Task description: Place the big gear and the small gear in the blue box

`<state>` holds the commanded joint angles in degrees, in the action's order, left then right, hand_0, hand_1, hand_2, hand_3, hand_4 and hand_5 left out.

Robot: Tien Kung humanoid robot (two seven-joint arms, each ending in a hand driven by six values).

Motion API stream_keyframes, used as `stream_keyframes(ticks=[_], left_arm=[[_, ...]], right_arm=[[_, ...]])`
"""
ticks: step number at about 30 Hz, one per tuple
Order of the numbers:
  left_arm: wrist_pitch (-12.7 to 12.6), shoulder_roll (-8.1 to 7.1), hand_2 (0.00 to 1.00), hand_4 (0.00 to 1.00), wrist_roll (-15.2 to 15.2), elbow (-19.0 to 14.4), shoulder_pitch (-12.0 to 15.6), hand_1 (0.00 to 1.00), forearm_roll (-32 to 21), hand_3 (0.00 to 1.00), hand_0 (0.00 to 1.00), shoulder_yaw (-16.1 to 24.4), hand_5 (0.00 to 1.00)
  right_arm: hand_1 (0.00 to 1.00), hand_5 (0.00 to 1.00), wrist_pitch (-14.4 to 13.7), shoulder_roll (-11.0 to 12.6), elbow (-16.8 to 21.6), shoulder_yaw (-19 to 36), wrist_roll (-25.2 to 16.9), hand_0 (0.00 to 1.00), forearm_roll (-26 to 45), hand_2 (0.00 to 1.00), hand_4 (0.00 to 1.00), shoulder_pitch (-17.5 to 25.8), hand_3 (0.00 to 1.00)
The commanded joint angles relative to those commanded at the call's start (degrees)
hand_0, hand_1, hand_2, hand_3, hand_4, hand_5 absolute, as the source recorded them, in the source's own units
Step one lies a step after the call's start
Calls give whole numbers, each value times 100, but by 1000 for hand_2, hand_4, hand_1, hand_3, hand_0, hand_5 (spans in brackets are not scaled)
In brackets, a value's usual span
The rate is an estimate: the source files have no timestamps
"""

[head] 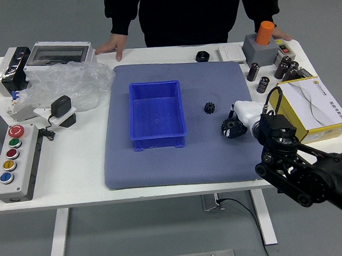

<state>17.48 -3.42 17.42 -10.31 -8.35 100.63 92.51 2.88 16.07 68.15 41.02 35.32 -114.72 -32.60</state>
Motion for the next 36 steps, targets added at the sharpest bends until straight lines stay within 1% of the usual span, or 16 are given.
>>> stream_keyframes(ticks=[1,2,7,8,13,14,16,29,33,36], left_arm=[[0,0,807,632,1,0,0,799,1,837,814,0,282],[0,-1,807,632,1,0,1,799,2,837,814,0,283],[1,-4,807,632,2,0,4,799,2,837,814,-1,283],[1,-4,807,633,2,0,4,800,3,837,814,0,282],[3,-6,807,633,-1,0,-3,800,6,837,814,5,282],[2,-8,807,633,-2,0,-4,799,5,837,814,4,283],[2,-11,807,633,-2,0,-3,799,1,837,814,2,283],[2,-22,808,633,0,0,-14,799,-6,837,815,14,284],[4,-29,808,632,2,0,-14,799,0,838,815,23,283],[8,-32,808,632,2,0,-13,799,17,838,815,37,283]], right_arm=[[446,176,-16,0,-4,0,-8,597,-3,466,805,1,521],[442,130,-29,0,-7,1,-14,577,-6,454,821,0,505],[442,130,-93,13,-7,33,-38,577,-23,454,821,-11,505],[435,110,-104,17,-2,39,-43,550,-21,445,795,-14,490],[435,110,-123,48,50,98,-36,550,-39,445,795,-40,490],[433,109,-119,60,75,125,-26,550,-45,445,777,-54,492],[433,109,-112,79,116,164,-10,550,-58,445,777,-80,492],[437,103,-24,141,578,370,124,561,-146,447,796,-361,497],[437,101,20,113,760,397,166,565,-184,447,804,-505,499],[437,101,49,45,878,391,166,565,-222,447,804,-624,499]])
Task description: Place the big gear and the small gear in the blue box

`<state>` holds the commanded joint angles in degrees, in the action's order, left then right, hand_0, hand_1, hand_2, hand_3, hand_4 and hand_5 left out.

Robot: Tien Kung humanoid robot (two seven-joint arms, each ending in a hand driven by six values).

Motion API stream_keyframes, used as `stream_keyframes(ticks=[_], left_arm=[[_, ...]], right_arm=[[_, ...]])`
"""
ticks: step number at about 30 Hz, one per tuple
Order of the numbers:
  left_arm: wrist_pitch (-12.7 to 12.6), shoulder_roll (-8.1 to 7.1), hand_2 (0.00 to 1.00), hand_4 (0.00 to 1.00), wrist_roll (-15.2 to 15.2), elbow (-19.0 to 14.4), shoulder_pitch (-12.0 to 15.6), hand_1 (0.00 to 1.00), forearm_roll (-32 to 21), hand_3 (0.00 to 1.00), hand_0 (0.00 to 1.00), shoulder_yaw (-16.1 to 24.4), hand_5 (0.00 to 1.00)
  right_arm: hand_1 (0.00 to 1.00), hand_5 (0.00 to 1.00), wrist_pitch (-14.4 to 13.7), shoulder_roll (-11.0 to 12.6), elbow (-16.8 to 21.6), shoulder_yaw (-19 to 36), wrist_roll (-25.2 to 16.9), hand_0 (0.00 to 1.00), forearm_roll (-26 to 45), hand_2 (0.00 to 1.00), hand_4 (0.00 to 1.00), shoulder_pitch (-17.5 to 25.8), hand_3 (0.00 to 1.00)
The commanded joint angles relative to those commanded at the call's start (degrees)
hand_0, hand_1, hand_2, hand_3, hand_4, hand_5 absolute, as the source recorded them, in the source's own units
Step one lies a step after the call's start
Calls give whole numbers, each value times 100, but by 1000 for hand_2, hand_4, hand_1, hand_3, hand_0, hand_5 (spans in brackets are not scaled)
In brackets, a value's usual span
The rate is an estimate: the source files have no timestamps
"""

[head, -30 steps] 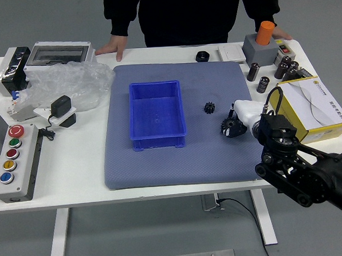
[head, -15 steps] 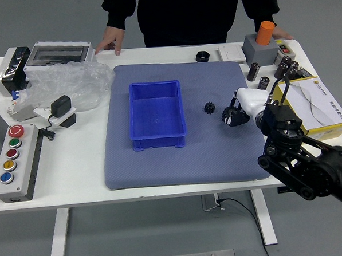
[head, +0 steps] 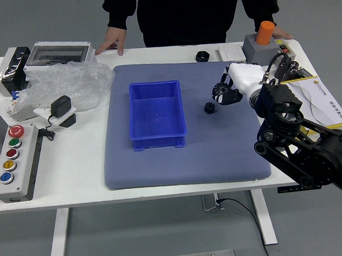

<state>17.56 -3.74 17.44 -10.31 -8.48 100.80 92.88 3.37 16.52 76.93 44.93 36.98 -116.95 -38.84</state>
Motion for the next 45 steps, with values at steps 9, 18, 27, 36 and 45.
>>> stream_keyframes(ticks=[9,18,27,36,45], left_arm=[[20,0,808,632,3,0,0,799,89,838,816,54,284],[48,5,808,631,9,0,-10,800,215,838,816,122,285],[79,13,808,631,20,0,-7,800,357,838,816,190,285],[93,31,808,631,22,0,-8,800,424,838,816,216,286],[92,37,809,632,25,0,-3,800,432,838,815,206,289]], right_arm=[[440,101,28,-420,85,-148,0,577,-67,451,822,-335,503],[441,102,0,-930,-118,-338,0,581,-47,452,826,-572,504],[444,102,-87,-1419,-439,-477,-2,580,12,455,833,-662,507],[467,152,-63,-1641,-669,-517,-33,593,187,479,787,-593,547],[547,462,95,-1652,-824,-444,-51,594,467,687,882,-567,813]])
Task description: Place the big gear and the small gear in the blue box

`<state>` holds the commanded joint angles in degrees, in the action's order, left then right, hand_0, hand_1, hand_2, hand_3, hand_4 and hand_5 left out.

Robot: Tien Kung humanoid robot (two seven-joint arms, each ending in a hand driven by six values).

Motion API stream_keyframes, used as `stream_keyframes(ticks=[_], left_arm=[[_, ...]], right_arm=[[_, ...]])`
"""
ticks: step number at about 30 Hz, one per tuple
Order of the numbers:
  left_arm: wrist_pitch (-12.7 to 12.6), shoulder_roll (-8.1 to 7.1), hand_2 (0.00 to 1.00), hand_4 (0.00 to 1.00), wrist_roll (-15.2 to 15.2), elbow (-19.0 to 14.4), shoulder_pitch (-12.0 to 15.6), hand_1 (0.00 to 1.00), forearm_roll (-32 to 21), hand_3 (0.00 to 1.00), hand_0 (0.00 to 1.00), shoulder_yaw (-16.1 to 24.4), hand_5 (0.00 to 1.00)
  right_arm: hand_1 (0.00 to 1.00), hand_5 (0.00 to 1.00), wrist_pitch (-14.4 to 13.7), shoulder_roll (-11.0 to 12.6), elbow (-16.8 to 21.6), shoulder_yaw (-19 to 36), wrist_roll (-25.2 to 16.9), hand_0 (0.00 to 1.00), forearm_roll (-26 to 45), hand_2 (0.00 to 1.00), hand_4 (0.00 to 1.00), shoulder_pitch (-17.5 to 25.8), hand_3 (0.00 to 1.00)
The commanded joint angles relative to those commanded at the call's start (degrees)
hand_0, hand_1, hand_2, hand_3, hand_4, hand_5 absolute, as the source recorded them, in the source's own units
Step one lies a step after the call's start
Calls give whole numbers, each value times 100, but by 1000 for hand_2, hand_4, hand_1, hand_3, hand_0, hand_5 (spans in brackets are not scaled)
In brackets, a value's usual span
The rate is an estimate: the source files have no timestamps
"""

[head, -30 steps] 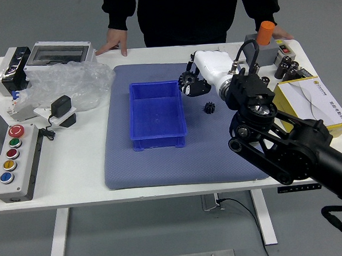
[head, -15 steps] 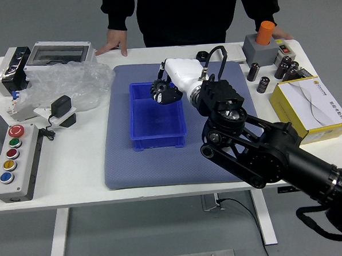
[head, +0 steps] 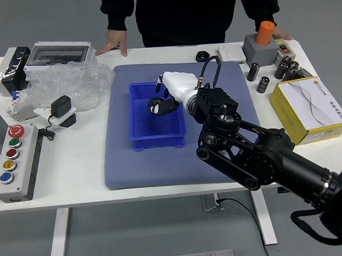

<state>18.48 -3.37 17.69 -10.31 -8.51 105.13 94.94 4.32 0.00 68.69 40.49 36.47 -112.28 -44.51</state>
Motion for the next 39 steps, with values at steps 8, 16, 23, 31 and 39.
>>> stream_keyframes(ticks=[8,16,23,31,39], left_arm=[[-9,-2,809,632,-3,0,1,800,-32,839,815,-21,290],[-31,-10,809,632,-5,0,-18,800,-136,838,815,-70,292],[-44,-6,810,633,-7,0,-40,800,-203,839,815,-99,295],[-47,2,810,634,-5,0,-63,800,-228,839,815,-111,297],[-50,3,810,635,2,0,-69,800,-247,839,815,-126,296]], right_arm=[[554,489,22,51,40,97,-20,610,19,699,900,6,836],[550,491,-112,539,-2,209,-208,614,143,684,900,35,790],[580,426,-325,859,-418,72,-549,624,461,674,832,85,703],[572,401,-399,997,-845,-225,-858,622,615,662,810,9,682],[557,401,-512,1017,-1302,-387,-1107,618,679,638,800,-92,670]])
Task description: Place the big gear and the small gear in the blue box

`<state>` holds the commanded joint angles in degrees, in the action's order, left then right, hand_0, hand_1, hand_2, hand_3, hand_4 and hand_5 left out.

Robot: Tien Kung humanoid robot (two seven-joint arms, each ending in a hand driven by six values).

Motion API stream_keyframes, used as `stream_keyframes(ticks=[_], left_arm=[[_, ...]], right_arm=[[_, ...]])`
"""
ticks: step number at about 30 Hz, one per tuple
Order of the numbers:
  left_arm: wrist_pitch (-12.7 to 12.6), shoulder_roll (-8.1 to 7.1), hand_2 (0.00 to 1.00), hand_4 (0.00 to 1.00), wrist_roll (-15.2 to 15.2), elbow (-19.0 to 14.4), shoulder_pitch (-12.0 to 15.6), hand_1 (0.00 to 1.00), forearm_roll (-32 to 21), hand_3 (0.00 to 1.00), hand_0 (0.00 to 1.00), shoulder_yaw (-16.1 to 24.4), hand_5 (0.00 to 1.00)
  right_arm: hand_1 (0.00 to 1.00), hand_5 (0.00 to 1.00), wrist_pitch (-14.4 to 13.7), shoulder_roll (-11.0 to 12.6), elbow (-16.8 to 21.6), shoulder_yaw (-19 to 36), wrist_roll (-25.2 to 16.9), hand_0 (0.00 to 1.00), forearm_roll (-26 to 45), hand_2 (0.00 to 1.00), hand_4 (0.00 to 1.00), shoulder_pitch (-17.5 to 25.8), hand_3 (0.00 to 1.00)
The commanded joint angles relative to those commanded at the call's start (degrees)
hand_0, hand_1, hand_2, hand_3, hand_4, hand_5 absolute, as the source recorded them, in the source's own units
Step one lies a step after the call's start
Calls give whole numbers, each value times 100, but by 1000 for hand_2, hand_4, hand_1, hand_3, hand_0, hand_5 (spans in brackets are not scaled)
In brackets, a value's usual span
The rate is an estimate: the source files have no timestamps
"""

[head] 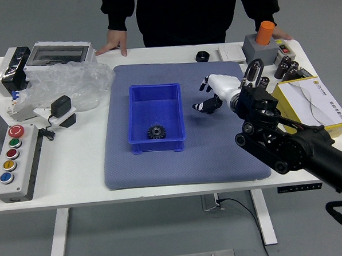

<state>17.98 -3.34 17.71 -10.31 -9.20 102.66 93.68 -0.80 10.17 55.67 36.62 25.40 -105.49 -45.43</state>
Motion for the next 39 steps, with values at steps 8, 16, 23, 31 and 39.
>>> stream_keyframes(ticks=[8,16,23,31,39], left_arm=[[6,6,811,633,-2,0,-9,800,22,839,815,9,295],[12,9,811,633,-2,0,-4,801,42,839,815,14,294],[18,13,811,633,2,0,-3,801,68,838,815,21,293],[18,18,811,633,3,0,-3,802,76,839,816,13,293],[17,37,811,631,5,0,-10,801,71,838,816,5,289]], right_arm=[[548,382,-39,-77,-440,-99,-146,612,75,619,766,-57,663],[545,382,-45,-152,-748,-158,-220,612,133,618,765,-86,662],[547,365,-86,-274,-982,-134,-270,610,180,618,751,-150,663],[540,360,-150,-374,-1180,-134,-326,621,242,610,749,-160,657],[541,359,-186,-453,-1292,-130,-350,627,283,609,743,-141,653]])
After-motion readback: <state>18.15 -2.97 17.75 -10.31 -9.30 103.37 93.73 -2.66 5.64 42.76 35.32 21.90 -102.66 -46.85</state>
